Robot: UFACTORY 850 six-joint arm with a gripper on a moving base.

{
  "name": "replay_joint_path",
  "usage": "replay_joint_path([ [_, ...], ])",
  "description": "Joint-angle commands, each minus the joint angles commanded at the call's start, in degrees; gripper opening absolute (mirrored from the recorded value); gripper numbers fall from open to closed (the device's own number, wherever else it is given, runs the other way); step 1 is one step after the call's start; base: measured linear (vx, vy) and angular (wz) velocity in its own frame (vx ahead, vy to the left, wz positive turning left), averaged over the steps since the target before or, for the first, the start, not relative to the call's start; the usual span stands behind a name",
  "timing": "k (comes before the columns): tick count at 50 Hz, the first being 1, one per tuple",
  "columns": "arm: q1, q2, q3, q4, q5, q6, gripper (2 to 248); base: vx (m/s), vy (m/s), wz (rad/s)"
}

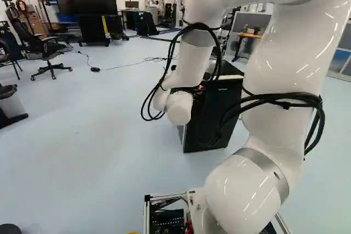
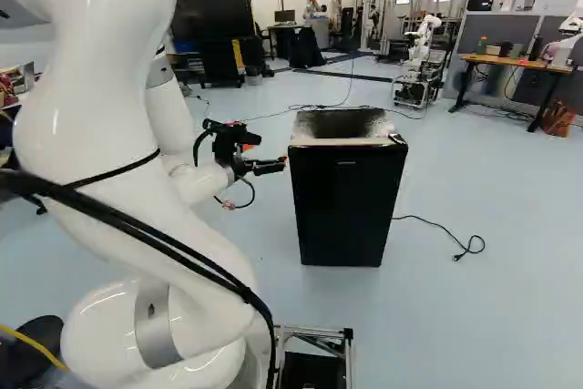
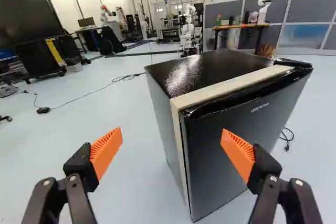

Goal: Grab a drink from the fridge

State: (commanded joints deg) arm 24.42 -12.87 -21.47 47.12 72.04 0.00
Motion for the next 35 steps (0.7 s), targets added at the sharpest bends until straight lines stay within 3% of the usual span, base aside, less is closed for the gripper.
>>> replay_joint_path([
  [15, 1.3, -6.3, -4.7, 6.5, 2.2, 0.0, 247, 0.000, 0.000, 0.000],
  [35, 1.4, -14.8, -12.1, 15.1, 2.6, 0.0, 247, 0.000, 0.000, 0.000],
])
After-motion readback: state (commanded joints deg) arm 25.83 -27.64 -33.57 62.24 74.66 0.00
